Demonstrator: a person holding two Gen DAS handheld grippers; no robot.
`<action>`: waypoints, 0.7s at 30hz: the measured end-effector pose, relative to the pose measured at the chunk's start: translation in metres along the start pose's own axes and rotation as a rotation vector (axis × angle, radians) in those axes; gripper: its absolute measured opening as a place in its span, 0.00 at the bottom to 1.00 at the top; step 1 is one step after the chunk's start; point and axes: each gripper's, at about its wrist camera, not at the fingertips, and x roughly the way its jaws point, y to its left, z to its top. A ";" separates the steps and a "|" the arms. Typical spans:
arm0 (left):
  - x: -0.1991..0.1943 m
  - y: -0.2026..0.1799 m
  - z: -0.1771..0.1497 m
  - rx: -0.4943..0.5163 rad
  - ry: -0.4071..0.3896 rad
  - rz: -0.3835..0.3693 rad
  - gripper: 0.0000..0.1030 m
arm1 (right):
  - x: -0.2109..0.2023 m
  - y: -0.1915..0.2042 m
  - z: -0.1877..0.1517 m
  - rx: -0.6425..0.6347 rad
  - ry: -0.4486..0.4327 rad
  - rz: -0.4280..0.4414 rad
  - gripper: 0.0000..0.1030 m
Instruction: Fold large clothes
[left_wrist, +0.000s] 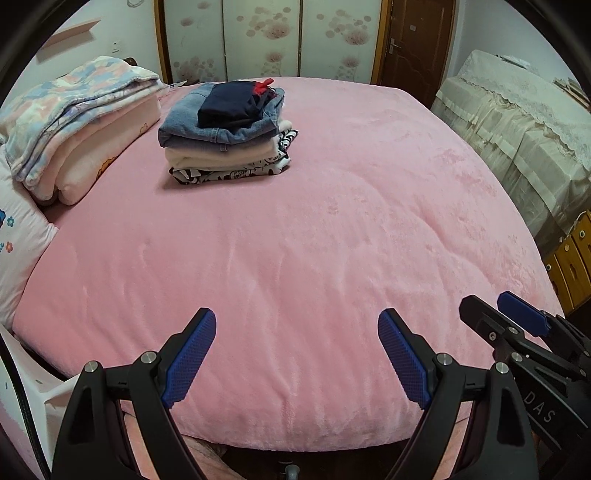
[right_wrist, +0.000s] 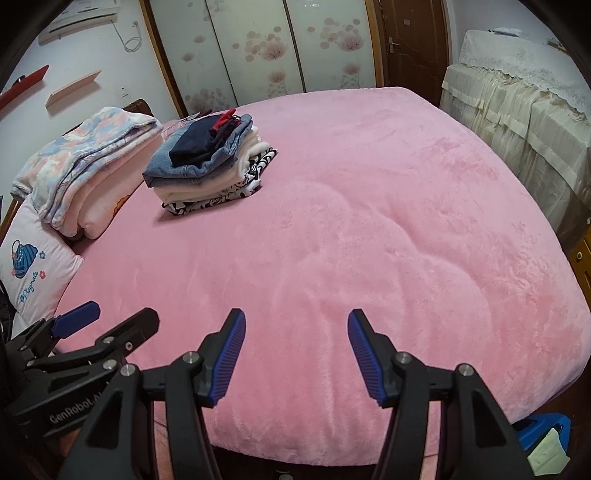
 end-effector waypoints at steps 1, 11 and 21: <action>0.001 0.000 0.000 -0.001 0.000 0.004 0.86 | 0.000 0.001 0.000 -0.003 -0.002 -0.003 0.56; 0.005 -0.003 0.002 0.000 0.012 0.008 0.86 | 0.004 0.000 0.001 0.004 0.010 -0.010 0.56; 0.010 -0.003 0.003 0.002 0.028 0.004 0.86 | 0.009 0.000 0.001 0.007 0.021 -0.025 0.56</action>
